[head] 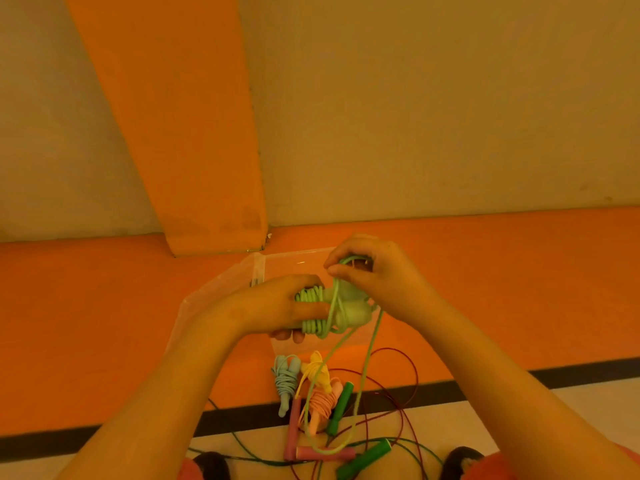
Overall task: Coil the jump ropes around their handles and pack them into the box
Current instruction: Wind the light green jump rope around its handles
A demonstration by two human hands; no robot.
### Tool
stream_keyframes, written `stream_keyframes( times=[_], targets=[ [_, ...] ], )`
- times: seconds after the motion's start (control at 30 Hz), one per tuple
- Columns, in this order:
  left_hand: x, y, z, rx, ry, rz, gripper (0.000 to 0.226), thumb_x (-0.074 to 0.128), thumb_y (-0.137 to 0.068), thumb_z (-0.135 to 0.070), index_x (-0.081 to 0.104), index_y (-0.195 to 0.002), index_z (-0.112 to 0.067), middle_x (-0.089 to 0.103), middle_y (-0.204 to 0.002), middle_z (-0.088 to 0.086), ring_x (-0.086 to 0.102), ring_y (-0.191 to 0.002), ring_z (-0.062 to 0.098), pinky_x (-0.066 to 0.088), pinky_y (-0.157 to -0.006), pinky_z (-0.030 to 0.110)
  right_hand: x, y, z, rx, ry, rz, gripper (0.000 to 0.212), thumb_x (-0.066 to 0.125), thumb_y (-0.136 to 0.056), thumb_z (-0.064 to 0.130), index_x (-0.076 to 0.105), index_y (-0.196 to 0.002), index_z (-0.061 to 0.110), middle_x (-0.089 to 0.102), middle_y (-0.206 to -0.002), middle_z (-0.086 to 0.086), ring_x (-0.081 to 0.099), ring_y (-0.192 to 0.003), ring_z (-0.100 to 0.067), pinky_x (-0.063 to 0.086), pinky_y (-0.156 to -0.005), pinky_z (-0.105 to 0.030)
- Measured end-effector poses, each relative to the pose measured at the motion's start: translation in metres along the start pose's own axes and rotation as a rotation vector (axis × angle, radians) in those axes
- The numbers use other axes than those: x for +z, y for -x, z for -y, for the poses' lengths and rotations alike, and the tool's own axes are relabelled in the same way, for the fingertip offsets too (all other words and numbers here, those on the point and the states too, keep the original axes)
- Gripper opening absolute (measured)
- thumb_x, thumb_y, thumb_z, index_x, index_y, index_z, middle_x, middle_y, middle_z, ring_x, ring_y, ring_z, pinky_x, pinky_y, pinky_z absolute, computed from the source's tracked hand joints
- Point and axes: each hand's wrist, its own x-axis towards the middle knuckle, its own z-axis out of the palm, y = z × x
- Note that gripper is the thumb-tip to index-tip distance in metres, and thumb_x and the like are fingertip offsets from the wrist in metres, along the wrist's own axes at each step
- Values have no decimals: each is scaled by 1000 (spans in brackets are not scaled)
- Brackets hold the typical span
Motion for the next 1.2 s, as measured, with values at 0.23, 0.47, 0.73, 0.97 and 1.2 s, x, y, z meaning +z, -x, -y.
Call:
stream_keyframes(
  times=[0.23,0.47,0.73,0.97,1.2],
  targets=[
    [9,6,-6,3,3,-15,38,58,-79,-57,54,-100,-26,63,-68,5,55,-55,19,41,-46,26,-2,1,7,69,-115,-45,19,75,-78,20,67,-74,37,71,-81,5,64,-81,-27,50,-73,-44],
    [27,-4,-10,49,-284,-55,22,65,-84,-49,60,-85,-28,68,-69,0,56,-53,6,44,-51,17,7,5,14,61,-76,87,7,75,-79,15,73,-80,21,63,-75,20,56,-70,8,38,-63,-11],
    [17,-1,-10,187,122,-19,18,70,-85,-26,58,-97,-32,67,-66,-10,57,-55,10,39,-43,21,-14,4,-1,159,-236,7,16,75,-78,8,67,-75,22,68,-76,-1,60,-72,-3,47,-68,-21],
    [9,4,-11,304,323,-160,37,64,-85,-22,54,-120,-17,63,-62,0,53,-49,12,34,-38,21,-26,7,1,250,-469,108,27,67,-81,32,64,-105,21,67,-103,2,62,-93,-5,50,-76,-18],
    [4,-3,-8,339,485,-435,45,66,-71,-35,51,-113,-31,64,-72,1,56,-52,15,34,-39,24,-16,11,1,301,-669,164,53,73,-71,34,54,-120,29,69,-112,2,65,-104,-17,52,-88,-37]
  ],
)
